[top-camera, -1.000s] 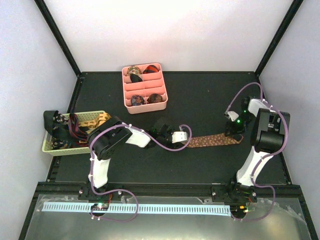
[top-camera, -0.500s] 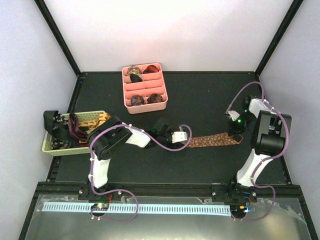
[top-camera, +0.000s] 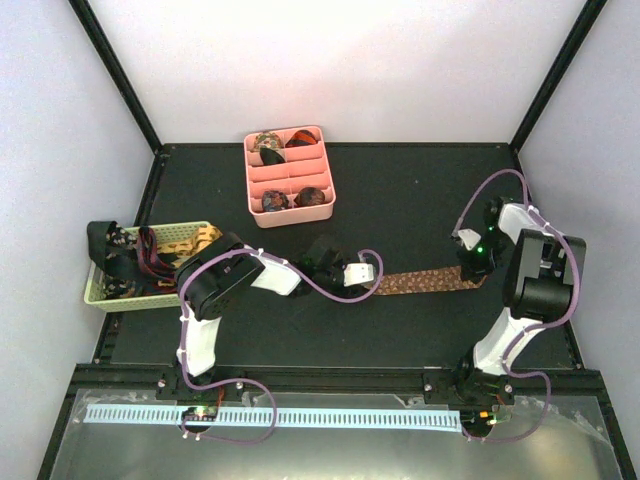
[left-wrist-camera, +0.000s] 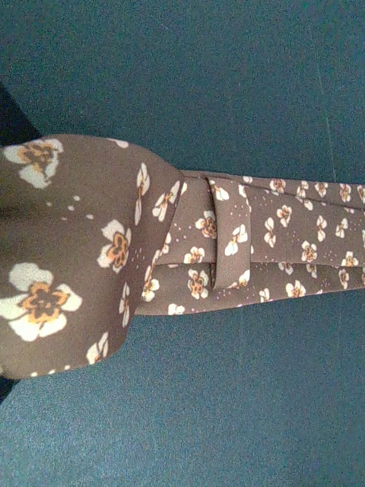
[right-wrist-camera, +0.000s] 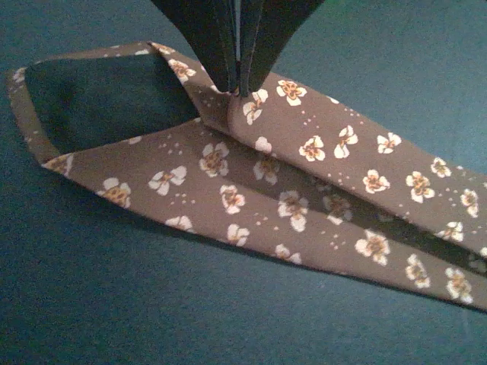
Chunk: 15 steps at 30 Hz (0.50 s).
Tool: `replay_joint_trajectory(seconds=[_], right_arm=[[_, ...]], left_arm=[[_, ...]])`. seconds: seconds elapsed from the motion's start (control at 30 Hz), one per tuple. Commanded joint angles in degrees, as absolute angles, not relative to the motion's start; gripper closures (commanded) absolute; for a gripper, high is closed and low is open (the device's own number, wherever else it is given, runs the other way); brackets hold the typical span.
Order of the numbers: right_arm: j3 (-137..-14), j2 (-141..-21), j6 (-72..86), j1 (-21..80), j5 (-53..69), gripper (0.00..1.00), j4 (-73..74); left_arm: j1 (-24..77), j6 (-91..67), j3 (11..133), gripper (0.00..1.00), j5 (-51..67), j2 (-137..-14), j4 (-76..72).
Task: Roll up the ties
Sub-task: Roll the tie at the center of the board.
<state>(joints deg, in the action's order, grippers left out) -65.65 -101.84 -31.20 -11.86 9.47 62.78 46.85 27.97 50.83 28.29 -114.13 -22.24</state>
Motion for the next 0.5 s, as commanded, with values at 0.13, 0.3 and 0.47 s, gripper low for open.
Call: replay_joint_trajectory(seconds=[0.13, 0.3, 0.47], right_arm=[[-68.4, -101.2, -31.3, -11.7, 7.2, 0.61, 59.8], [-71.3, -91.8, -30.4, -11.7, 13.6, 0.39, 54.9], [-69.5, -82.7, -20.8, -11.7, 23.9, 0.0, 42.9]], left_arm=[[46.9, 28.4, 47.6, 0.75, 25.3, -117.2, -13.1], [46.9, 28.2, 47.4, 0.75, 25.2, -117.4, -13.5], [46.9, 27.8, 47.3, 0.75, 25.2, -117.4, -13.6]])
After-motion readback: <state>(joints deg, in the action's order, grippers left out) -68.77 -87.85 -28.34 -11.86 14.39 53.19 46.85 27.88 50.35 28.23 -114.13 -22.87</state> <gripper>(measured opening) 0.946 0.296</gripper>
